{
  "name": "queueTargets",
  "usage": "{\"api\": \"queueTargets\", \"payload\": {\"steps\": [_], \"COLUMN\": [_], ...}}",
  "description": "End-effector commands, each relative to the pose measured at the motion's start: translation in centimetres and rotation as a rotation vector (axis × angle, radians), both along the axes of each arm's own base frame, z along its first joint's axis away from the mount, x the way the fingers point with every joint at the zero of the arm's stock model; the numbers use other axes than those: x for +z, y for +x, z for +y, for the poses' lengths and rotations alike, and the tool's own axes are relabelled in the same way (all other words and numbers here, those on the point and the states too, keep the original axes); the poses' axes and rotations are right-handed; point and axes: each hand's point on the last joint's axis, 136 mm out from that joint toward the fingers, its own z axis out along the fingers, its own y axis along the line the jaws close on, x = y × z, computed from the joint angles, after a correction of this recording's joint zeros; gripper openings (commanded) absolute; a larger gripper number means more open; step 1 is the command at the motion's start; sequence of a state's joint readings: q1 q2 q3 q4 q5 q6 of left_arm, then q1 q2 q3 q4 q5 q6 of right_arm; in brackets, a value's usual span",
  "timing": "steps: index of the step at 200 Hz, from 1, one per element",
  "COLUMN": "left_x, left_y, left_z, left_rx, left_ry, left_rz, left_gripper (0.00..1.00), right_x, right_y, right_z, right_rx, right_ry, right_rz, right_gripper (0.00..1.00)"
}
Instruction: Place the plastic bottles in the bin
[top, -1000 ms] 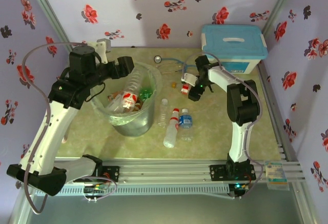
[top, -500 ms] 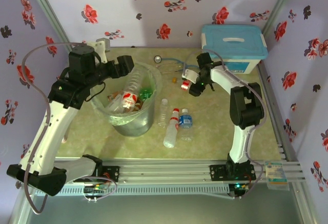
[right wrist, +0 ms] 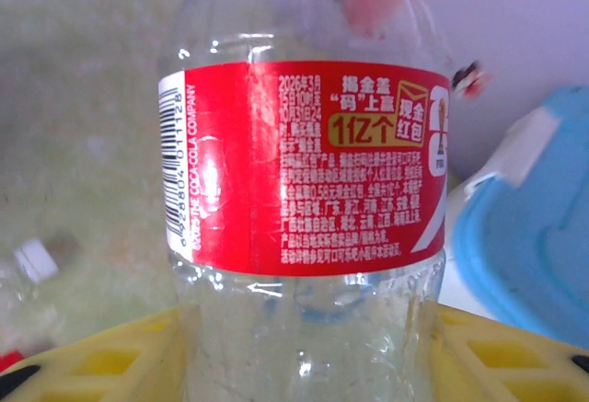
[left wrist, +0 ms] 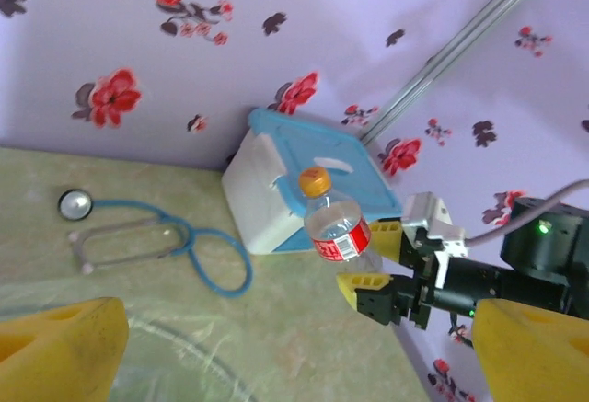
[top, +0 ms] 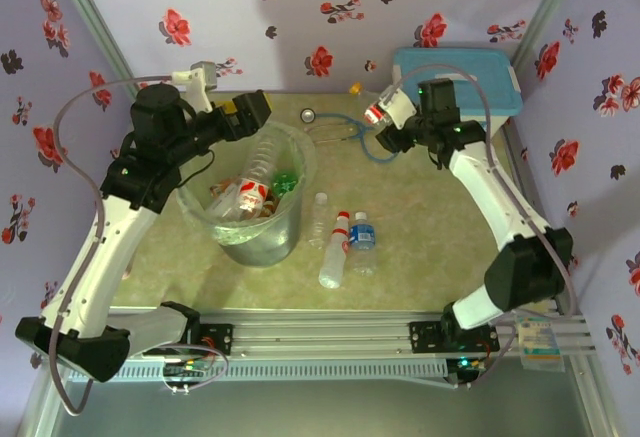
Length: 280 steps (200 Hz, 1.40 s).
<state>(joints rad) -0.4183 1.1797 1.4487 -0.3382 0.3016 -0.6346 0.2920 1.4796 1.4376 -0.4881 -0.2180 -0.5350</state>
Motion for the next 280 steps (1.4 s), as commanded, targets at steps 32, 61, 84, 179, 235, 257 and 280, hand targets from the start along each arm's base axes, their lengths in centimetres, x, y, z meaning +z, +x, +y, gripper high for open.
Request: {"api": "queueTargets", "payload": {"steps": [32, 61, 84, 179, 235, 257, 280], "left_x": [3.2, 4.0, 3.9, 3.8, 3.9, 4.0, 4.5], "left_y": [0.7, 0.9, 1.3, 2.4, 2.5, 2.6, 2.9], "left_z": [-4.7, -7.3, -9.1, -12.1, -12.2, -12.1, -11.4], "left_rx": [-0.120, -0.173, -0.203, -0.244, -0.243, -0.240, -0.225], "left_ry": [-0.107, -0.126, -0.135, -0.187, -0.192, -0.188, -0.193], "left_rz": [-0.108, -0.128, -0.125, -0.106, -0.103, -0.109, -0.111], "left_gripper": [0.99, 1.00, 1.00, 0.81, 0.57, 0.56, 0.55], "right_x": [8.5, 11.3, 12.6, 14.2, 13.9, 13.9, 14.5], "right_y": [-3.0, -5.1, -6.8, -9.4, -8.7, -8.3, -8.3], "right_z": [5.3, 7.7, 9.4, 13.0, 13.1, 12.7, 12.0], "right_rx": [0.081, 0.156, 0.223, 0.347, 0.320, 0.291, 0.260], "right_ry": [0.164, 0.199, 0.231, 0.321, 0.330, 0.322, 0.320], "right_rz": [-0.177, -0.225, -0.245, -0.255, -0.265, -0.271, -0.301], "right_gripper": [0.54, 0.55, 0.55, 0.55, 0.61, 0.86, 0.99]}}
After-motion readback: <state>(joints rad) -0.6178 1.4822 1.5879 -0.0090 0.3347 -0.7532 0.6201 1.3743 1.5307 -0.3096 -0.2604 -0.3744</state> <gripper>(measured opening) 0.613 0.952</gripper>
